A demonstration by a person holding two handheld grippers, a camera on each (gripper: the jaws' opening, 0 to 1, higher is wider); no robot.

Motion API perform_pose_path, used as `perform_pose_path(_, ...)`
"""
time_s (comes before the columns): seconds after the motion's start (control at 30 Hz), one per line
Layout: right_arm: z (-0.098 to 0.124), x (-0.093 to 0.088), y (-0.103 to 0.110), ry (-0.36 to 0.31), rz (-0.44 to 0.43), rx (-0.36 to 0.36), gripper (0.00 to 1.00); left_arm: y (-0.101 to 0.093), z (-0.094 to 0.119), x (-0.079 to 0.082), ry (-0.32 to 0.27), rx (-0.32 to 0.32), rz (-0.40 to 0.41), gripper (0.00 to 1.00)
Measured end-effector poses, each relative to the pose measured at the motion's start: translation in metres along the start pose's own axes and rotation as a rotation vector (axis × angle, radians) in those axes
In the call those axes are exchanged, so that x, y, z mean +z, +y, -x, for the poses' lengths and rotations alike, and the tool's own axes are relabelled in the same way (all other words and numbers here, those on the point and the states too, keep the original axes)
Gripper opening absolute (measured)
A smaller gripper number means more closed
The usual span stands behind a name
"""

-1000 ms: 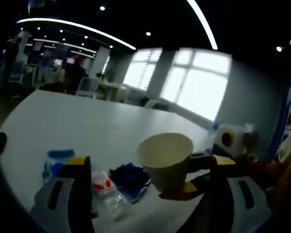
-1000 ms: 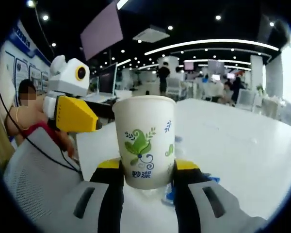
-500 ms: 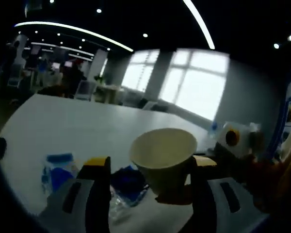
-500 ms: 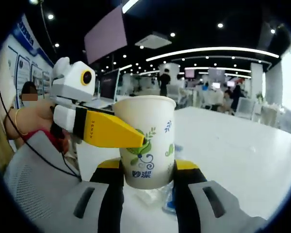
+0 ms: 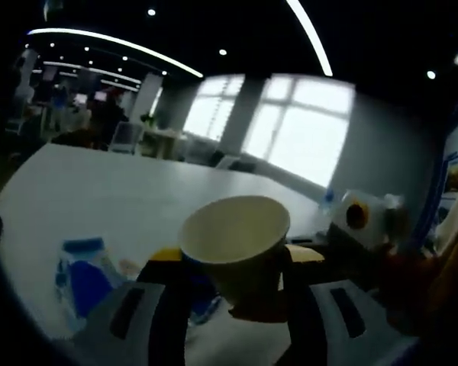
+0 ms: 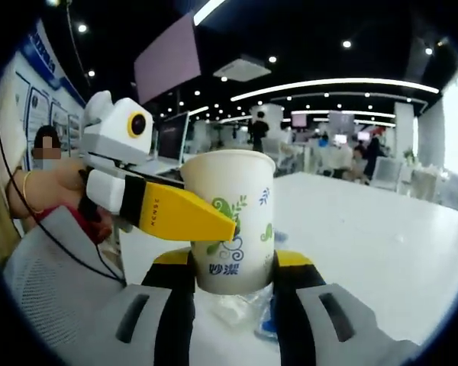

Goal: Arrange the tabletop items into an orderly group along one side of the table until the central work area is clear of visible clutter.

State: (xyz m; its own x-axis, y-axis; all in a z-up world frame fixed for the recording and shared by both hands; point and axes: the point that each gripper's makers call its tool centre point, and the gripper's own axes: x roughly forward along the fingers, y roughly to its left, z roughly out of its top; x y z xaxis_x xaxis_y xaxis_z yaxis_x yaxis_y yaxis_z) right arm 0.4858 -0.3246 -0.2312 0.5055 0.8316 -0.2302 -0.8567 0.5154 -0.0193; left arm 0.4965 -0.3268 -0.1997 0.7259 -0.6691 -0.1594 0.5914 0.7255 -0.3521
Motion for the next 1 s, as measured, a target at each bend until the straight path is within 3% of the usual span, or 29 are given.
perform_pose_path(0.43,-0.001,0.001,-0.002,-0.006,0.021,-0.005,0.4,-0.001,0.0,-0.001,0.007,-0.009,-0.008,0.42)
perform_pose_path(0.7,-0.001,0.003,-0.001,-0.014,0.015,-0.013,0.4,-0.003,0.001,0.005,-0.007,-0.006,-0.121,0.41)
perform_pose_path(0.87,0.0,-0.003,-0.005,0.01,0.018,-0.032,0.55,0.0,0.002,0.007,-0.01,0.007,-0.141,0.41)
perform_pose_path(1.0,0.0,-0.006,-0.007,0.02,0.004,-0.035,0.59,0.007,0.003,0.012,-0.022,0.032,-0.176,0.4)
